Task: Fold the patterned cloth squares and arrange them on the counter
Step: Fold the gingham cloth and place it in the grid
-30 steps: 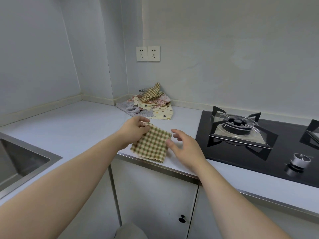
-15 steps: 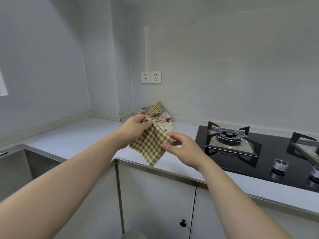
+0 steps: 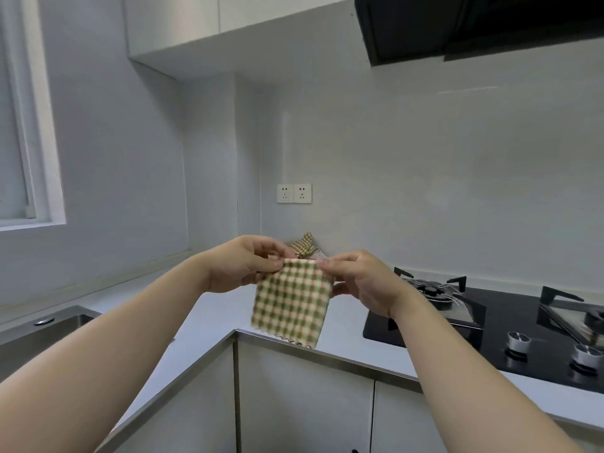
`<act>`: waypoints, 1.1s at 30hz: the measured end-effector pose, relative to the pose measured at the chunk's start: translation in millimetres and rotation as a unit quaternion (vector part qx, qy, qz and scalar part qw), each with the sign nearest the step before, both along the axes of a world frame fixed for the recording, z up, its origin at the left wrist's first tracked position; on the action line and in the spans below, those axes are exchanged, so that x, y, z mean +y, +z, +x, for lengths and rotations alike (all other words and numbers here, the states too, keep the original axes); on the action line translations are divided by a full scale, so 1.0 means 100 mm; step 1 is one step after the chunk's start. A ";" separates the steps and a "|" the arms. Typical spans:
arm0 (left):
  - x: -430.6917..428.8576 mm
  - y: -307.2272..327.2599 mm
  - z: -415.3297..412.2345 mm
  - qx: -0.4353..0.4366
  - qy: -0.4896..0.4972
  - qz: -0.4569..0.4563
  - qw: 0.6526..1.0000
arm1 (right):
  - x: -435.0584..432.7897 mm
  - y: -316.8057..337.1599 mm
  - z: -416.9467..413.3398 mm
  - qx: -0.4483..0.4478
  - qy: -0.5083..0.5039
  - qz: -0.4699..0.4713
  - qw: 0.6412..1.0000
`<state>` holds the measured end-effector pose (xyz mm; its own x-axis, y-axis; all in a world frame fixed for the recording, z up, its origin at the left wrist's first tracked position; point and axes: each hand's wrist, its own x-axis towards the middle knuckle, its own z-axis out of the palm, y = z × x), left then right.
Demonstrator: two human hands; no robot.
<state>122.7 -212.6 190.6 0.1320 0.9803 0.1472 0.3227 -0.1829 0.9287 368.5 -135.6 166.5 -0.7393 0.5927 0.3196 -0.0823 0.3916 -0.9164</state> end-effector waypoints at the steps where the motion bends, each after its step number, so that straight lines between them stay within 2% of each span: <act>1: -0.02 0.02 -0.02 0.004 -0.014 -0.006 1.000 | -0.02 0.04 0.02 -0.007 0.002 0.008 1.000; 10: -0.07 0.05 -0.03 0.123 -0.020 -0.016 0.992 | -0.21 0.21 0.03 -0.063 -0.005 0.109 0.992; 14: -0.10 0.06 0.00 0.146 0.002 -0.011 0.989 | -0.26 0.24 0.01 -0.091 0.000 0.134 0.987; 18: -0.11 0.07 -0.05 0.162 0.047 0.025 0.985 | -0.21 0.23 0.02 -0.163 0.010 0.139 0.977; 23: -0.17 0.09 -0.07 0.214 0.089 0.065 0.971 | -0.19 0.21 0.01 -0.259 -0.050 0.185 0.947; 33: -0.31 0.14 -0.03 0.329 0.124 0.121 0.928 | -0.21 0.22 0.00 -0.285 -0.091 0.218 0.929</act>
